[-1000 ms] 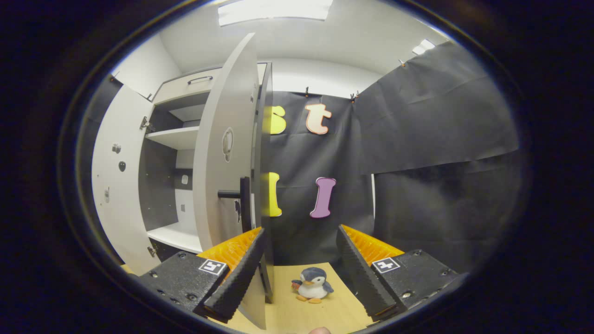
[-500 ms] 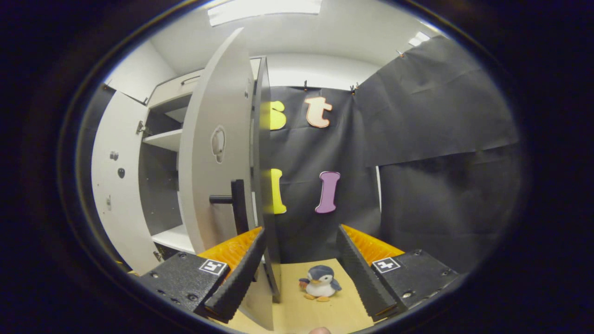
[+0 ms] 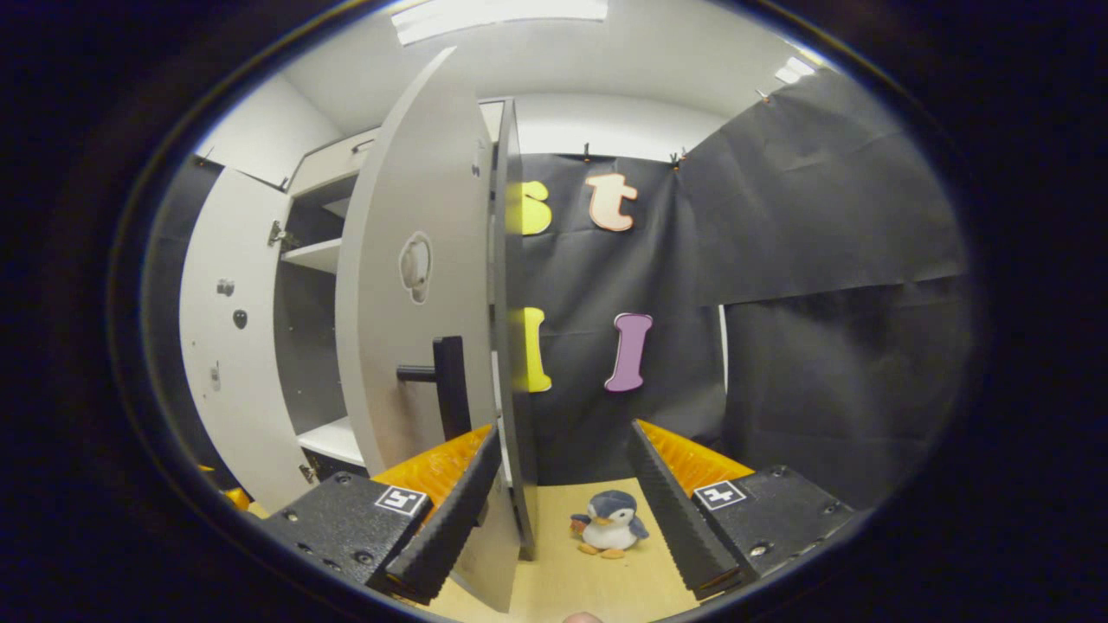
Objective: Grasp the bottle in the cabinet with the left hand and place it on the coaster, then close the right door with the right hand and the left door with the left hand.
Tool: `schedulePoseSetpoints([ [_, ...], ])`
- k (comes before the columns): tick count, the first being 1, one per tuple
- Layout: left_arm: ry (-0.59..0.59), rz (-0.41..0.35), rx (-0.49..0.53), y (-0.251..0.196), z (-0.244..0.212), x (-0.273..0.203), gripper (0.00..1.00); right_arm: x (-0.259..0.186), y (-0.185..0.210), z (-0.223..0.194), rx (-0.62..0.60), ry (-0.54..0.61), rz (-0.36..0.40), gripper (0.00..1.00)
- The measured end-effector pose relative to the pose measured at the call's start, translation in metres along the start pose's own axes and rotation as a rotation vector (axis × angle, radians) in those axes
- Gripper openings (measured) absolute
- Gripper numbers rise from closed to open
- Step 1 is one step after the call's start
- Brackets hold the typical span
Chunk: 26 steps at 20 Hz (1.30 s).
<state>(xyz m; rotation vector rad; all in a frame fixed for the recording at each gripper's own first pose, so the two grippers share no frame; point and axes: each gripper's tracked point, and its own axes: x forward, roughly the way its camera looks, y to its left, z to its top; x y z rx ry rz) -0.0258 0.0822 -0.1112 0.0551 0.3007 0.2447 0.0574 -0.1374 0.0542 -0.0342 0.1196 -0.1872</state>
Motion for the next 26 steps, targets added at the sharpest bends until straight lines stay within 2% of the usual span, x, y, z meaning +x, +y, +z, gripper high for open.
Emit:
schedulePoseSetpoints([
  [2, -0.002, 0.000, -0.011, 0.001, 0.002, 0.003, 0.98, -0.003, 0.010, -0.006, -0.023, 0.017, 0.028, 0.92],
  [3, -0.002, -0.002, -0.017, 0.001, 0.003, 0.004, 0.98, -0.003, 0.014, -0.008, -0.036, 0.020, 0.040, 0.97],
  [4, -0.006, -0.001, -0.020, 0.004, 0.005, 0.004, 0.98, -0.004, 0.018, -0.007, -0.042, 0.018, 0.050, 0.92],
  [5, -0.011, 0.002, -0.022, 0.007, 0.008, 0.006, 0.98, -0.003, 0.023, -0.007, -0.046, 0.021, 0.062, 0.97],
  [6, -0.016, 0.006, -0.025, 0.010, 0.011, 0.005, 0.97, -0.002, 0.029, -0.008, -0.044, 0.022, 0.078, 0.92],
  [7, -0.020, 0.010, -0.028, 0.014, 0.014, 0.005, 0.98, -0.001, 0.036, -0.009, -0.037, 0.026, 0.096, 0.97],
  [8, -0.025, 0.016, -0.031, 0.018, 0.017, 0.005, 0.98, 0.000, 0.042, -0.011, -0.028, 0.029, 0.112, 0.92],
  [10, -0.040, 0.050, -0.013, 0.032, 0.022, 0.004, 0.98, 0.001, 0.055, -0.012, -0.013, 0.032, 0.138, 0.97],
  [16, -0.042, 0.118, -0.015, 0.071, 0.030, 0.007, 0.97, 0.012, 0.084, -0.014, -0.037, 0.024, 0.173, 0.97],
  [18, -0.047, 0.149, -0.011, 0.085, 0.030, 0.009, 0.98, 0.014, 0.095, -0.016, -0.032, 0.027, 0.193, 0.93],
  [19, -0.039, 0.166, -0.007, 0.092, 0.028, 0.009, 0.97, 0.016, 0.101, -0.016, -0.033, 0.027, 0.203, 0.98],
  [20, -0.033, 0.178, -0.009, 0.098, 0.025, 0.009, 0.97, 0.017, 0.106, -0.018, -0.038, 0.029, 0.213, 0.97],
  [24, -0.050, 0.191, -0.034, 0.118, 0.034, 0.017, 0.98, 0.026, 0.138, -0.024, -0.063, 0.042, 0.264, 0.97],
  [25, -0.050, 0.196, -0.037, 0.123, 0.035, 0.020, 0.98, 0.028, 0.146, -0.024, -0.076, 0.037, 0.269, 0.93],
  [26, -0.049, 0.200, -0.040, 0.128, 0.037, 0.023, 0.97, 0.031, 0.151, -0.024, -0.090, 0.035, 0.271, 0.98],
])
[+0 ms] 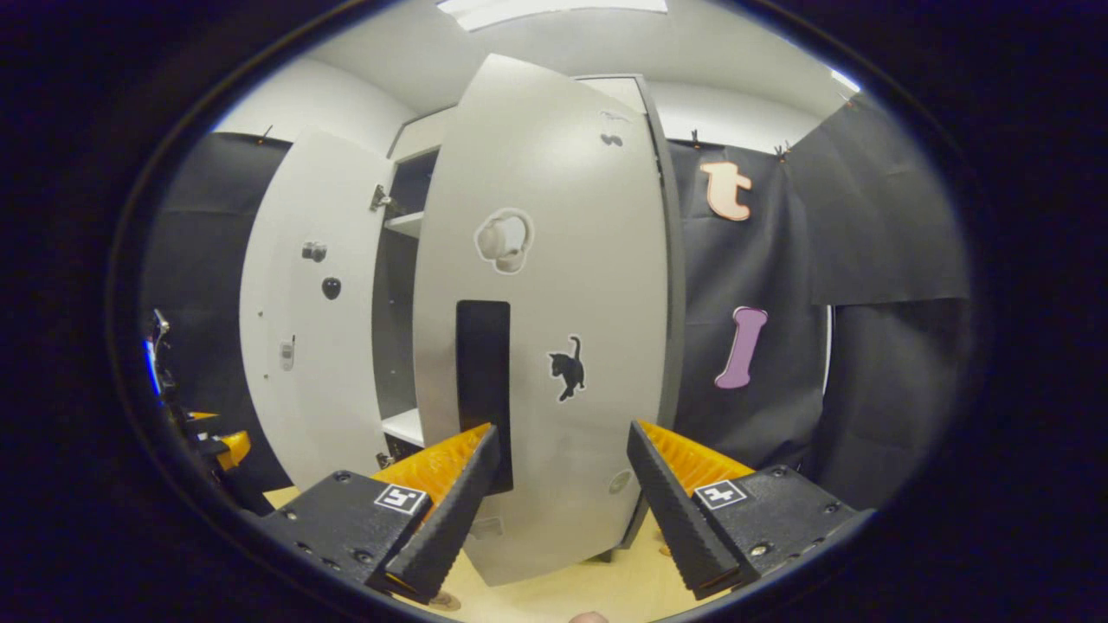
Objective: Grasp the bottle in the cabinet with the left hand and place it on the coaster, then close the right door with the right hand and the left door with the left hand.
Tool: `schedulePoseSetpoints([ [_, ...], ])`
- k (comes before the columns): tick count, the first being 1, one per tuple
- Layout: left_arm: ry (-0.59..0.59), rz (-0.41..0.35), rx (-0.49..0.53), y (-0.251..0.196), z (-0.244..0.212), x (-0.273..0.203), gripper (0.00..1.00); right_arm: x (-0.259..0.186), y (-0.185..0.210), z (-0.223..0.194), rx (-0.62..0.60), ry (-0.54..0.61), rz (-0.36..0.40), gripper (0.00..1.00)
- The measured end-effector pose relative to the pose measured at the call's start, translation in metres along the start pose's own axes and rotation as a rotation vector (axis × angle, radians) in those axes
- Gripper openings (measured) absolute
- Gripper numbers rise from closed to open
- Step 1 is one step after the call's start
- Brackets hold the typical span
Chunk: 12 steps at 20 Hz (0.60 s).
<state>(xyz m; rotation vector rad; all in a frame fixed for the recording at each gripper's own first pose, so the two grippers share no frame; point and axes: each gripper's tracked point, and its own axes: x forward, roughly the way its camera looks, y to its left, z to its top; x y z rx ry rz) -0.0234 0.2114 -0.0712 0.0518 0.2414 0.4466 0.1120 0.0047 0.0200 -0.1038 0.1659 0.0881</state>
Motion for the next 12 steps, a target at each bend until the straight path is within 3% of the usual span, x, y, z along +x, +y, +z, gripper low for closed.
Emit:
schedulePoseSetpoints([
  [4, -0.019, -0.011, -0.024, 0.012, 0.016, 0.018, 0.98, 0.006, 0.012, 0.006, -0.031, -0.020, 0.003, 0.98],
  [5, -0.027, -0.012, -0.034, 0.015, 0.020, 0.024, 0.98, 0.005, 0.011, 0.006, -0.027, -0.021, -0.002, 0.93],
  [6, -0.024, 0.002, -0.038, 0.022, 0.021, 0.031, 0.97, 0.003, 0.009, 0.006, -0.021, -0.023, -0.009, 0.98],
  [12, -0.023, -0.016, -0.121, 0.034, 0.042, 0.061, 0.98, -0.014, -0.020, -0.004, -0.009, 0.000, -0.098, 0.98],
])
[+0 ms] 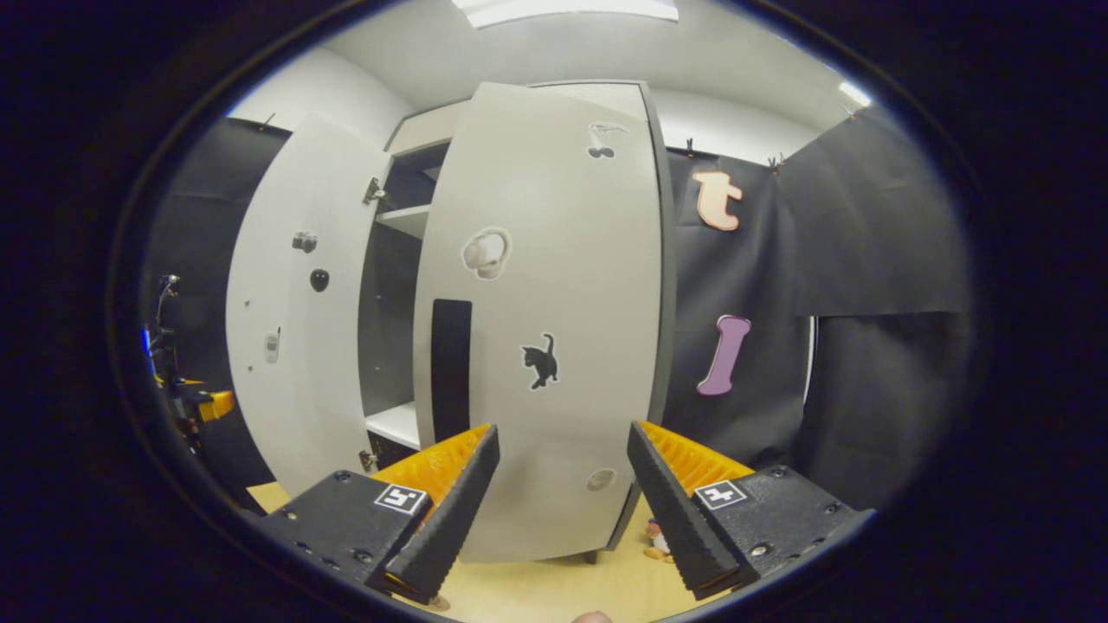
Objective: Grasp the bottle in the cabinet with the left hand and place it on the coaster, then close the right door with the right hand and the left door with the left hand.
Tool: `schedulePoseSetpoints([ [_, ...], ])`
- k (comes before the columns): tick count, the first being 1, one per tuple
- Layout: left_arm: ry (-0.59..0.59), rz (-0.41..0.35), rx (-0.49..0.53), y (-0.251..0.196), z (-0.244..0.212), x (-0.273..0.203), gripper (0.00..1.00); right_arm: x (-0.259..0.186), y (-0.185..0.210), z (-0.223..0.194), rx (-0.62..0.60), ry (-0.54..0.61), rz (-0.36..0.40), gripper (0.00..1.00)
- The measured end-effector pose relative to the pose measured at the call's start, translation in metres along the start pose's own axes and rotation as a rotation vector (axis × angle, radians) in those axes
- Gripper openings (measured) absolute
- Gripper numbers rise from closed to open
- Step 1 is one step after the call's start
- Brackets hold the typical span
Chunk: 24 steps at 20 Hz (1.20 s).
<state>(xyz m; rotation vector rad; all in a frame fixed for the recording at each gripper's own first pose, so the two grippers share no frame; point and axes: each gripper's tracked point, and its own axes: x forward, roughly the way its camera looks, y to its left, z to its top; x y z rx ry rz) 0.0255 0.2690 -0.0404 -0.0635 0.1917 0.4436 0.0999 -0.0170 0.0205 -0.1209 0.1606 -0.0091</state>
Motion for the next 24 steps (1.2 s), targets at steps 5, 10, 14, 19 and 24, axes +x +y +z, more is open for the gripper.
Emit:
schedulePoseSetpoints([
  [5, -0.008, -0.041, -0.058, 0.003, 0.032, 0.018, 0.95, -0.016, -0.023, -0.003, 0.019, 0.009, -0.053, 0.98],
  [10, -0.006, -0.077, -0.071, 0.000, 0.056, 0.026, 1.00, -0.028, -0.036, -0.006, 0.029, 0.016, -0.079, 0.98],
  [14, 0.004, -0.105, -0.071, -0.011, 0.062, 0.034, 0.95, -0.040, -0.049, -0.007, 0.031, 0.017, -0.101, 0.93],
  [19, -0.002, -0.137, -0.023, -0.018, 0.066, 0.031, 0.98, -0.054, -0.071, -0.013, 0.046, 0.027, -0.134, 1.00],
  [24, 0.019, -0.197, -0.001, -0.032, 0.066, 0.025, 0.92, -0.058, -0.072, -0.011, 0.059, 0.012, -0.125, 0.94],
])
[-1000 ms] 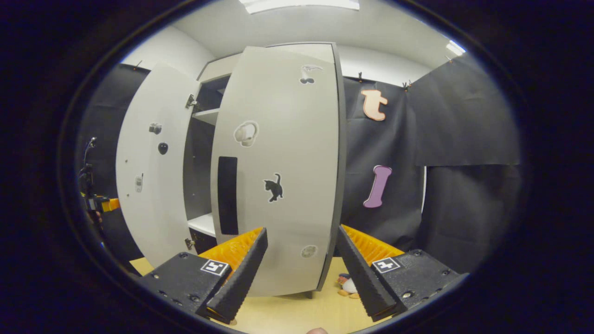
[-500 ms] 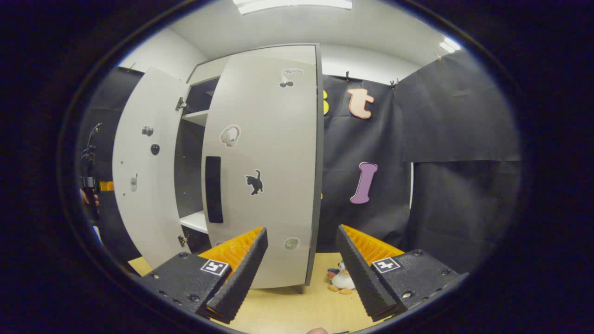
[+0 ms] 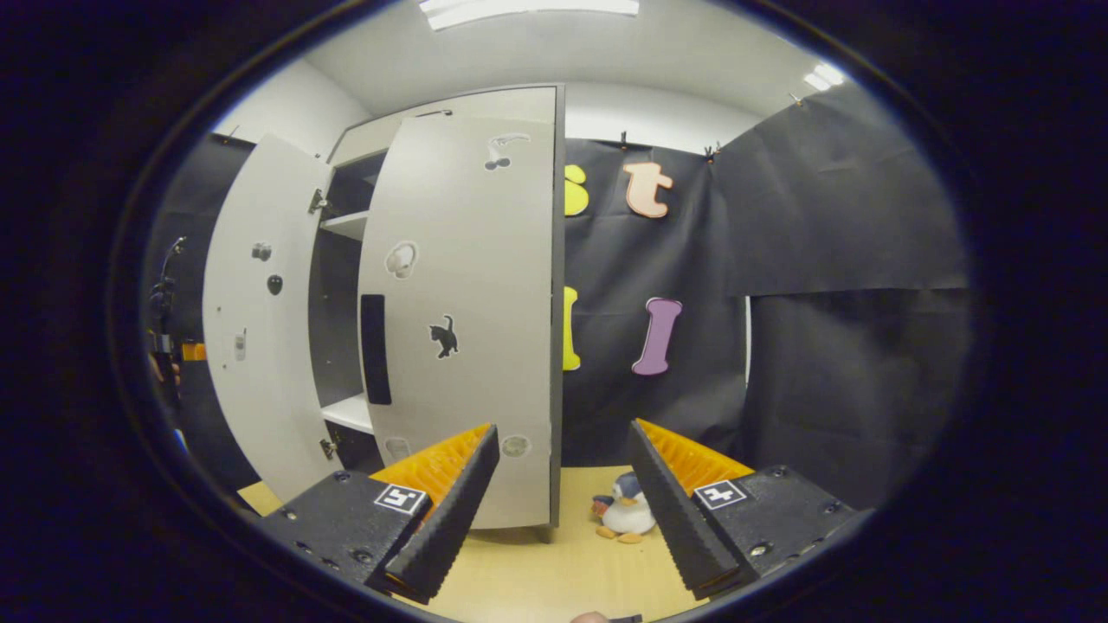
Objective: Grasp the bottle in the cabinet with the left hand and place it on the coaster, then close the right door with the right hand and the left door with the left hand.
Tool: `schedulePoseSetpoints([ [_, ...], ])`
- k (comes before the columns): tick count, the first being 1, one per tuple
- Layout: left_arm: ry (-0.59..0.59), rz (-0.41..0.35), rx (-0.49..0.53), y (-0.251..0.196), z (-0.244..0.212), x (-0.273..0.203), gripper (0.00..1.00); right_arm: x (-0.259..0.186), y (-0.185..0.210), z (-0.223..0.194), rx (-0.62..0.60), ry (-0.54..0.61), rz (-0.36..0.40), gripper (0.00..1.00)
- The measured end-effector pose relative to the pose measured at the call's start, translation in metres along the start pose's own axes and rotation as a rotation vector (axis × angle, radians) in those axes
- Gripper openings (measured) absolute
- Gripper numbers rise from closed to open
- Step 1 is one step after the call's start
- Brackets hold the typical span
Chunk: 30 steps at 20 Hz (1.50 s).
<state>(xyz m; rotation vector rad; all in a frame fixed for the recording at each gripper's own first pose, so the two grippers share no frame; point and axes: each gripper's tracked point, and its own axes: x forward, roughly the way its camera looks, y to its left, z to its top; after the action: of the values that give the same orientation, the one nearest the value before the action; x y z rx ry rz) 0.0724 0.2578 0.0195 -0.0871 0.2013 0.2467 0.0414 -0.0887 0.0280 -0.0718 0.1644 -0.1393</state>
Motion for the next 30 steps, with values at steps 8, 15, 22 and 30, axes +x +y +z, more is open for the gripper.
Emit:
schedulePoseSetpoints([
  [8, -0.016, -0.105, 0.020, -0.049, -0.002, -0.010, 1.00, -0.001, 0.003, -0.001, -0.009, -0.003, 0.026, 0.97],
  [15, -0.025, -0.174, -0.013, -0.076, -0.008, -0.012, 0.98, -0.010, -0.012, -0.001, -0.012, 0.004, 0.004, 0.94],
  [22, -0.011, -0.277, -0.060, -0.125, -0.016, -0.008, 0.95, -0.017, -0.012, 0.001, -0.008, 0.000, 0.006, 0.98],
  [30, -0.030, -0.434, -0.042, -0.201, -0.001, -0.012, 1.00, -0.031, -0.008, 0.015, -0.004, -0.027, 0.016, 0.98],
])
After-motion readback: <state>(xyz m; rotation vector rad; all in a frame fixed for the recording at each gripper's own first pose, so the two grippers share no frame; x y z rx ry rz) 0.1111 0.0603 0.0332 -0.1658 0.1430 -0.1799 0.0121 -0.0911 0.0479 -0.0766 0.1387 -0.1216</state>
